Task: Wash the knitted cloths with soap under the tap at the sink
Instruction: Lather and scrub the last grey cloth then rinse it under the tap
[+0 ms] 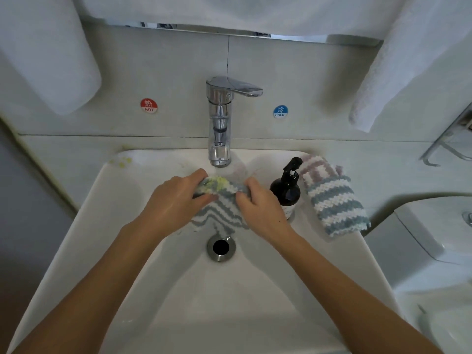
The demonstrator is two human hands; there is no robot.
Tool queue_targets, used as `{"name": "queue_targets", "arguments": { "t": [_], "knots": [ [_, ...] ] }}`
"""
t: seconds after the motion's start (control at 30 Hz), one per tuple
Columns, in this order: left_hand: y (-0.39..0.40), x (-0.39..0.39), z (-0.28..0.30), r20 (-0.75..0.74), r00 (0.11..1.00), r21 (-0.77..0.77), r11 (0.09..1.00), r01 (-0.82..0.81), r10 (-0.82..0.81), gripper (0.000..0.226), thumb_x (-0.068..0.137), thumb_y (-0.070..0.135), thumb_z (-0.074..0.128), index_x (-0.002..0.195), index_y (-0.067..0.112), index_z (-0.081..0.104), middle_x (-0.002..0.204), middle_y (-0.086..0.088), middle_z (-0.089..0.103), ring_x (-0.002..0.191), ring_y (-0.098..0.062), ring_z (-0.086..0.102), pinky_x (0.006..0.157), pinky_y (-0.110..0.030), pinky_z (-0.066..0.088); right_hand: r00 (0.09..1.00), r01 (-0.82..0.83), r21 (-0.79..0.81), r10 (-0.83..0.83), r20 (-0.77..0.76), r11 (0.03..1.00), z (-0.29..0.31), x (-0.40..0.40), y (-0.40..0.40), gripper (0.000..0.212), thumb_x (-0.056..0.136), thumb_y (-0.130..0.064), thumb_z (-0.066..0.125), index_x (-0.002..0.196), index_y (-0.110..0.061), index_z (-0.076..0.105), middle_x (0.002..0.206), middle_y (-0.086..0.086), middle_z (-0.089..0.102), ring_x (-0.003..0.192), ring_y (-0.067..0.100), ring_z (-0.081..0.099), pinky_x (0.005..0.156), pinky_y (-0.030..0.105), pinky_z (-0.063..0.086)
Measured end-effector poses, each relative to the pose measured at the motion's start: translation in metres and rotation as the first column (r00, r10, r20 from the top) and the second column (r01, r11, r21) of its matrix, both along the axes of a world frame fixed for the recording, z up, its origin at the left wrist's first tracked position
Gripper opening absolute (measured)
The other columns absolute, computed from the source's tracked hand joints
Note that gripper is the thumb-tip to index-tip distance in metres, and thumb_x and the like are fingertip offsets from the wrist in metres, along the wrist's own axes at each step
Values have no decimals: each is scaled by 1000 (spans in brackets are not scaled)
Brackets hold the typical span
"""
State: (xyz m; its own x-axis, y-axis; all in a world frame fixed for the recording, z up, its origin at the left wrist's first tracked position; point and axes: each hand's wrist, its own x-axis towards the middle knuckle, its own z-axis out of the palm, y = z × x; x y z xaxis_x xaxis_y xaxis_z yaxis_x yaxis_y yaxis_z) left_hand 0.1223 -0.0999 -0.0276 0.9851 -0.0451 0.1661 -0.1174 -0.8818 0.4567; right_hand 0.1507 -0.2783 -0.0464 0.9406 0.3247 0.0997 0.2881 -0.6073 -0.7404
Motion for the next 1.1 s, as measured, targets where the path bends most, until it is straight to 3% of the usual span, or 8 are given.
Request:
{"name": "queue_targets", "arguments": {
  "t": [0.2,0.3,0.47,0.6,0.8,0.93,1.0,1.1],
  "knots": [
    [-10,-3,-2,-44,999,-258,966,13,-26,12,92,27,63,98,23,54,81,9,61,74,-11,60,63,-30,46,987,-4,288,50,-151,957,4,-1,-3,11,95,-17,53,91,-22,43,75,-6,48,62,6,45,59,25,38],
    [-20,-5,1,-89,993,-410,912,30,-73,19,90,20,64,102,27,51,88,12,61,75,-2,61,60,-15,47,990,52,456,14,-142,888,6,-2,1,17,96,-30,57,87,-20,47,77,-9,52,63,-2,51,60,16,41],
    [-38,-12,6,-143,972,-603,795,66,-189,12,95,31,57,105,29,51,92,9,64,82,-8,65,72,-30,54,981,194,636,-148,-125,747,9,-1,1,30,89,-28,69,75,-17,44,61,-16,48,56,1,46,56,18,42],
    [-44,-11,3,-101,993,-639,769,-15,-64,25,101,36,41,87,23,58,80,3,61,75,-9,57,70,-22,44,986,132,538,-164,12,833,8,-3,1,34,87,-15,71,73,-20,40,61,-13,41,50,-2,39,52,13,35],
    [-36,-4,1,-166,985,-665,733,-141,39,13,96,25,57,93,20,68,88,4,69,75,-5,60,66,-16,46,959,87,355,-174,223,931,-1,3,0,40,89,-14,67,74,-32,34,64,-12,39,53,4,39,51,16,30],
    [-27,-3,0,-269,962,-538,823,-184,40,20,90,34,65,89,14,70,75,3,68,59,-5,58,53,-16,41,949,99,301,-182,259,948,-4,5,-2,38,89,-13,67,74,-26,35,68,-12,37,57,6,35,54,17,29],
    [-23,-3,0,-332,943,-496,845,-202,31,34,89,37,65,66,13,60,52,5,50,42,-5,42,45,-16,32,949,97,268,-171,266,959,-5,4,-2,40,88,-12,67,73,-27,33,69,-11,37,59,5,34,55,17,29],
    [-23,-3,-2,-352,936,-509,838,-196,5,43,91,36,62,58,19,42,51,9,35,47,-8,34,48,-21,27,969,85,202,-128,210,976,-6,4,-3,42,88,-13,67,72,-29,32,74,-7,39,64,8,36,58,20,29]
  ]
}}
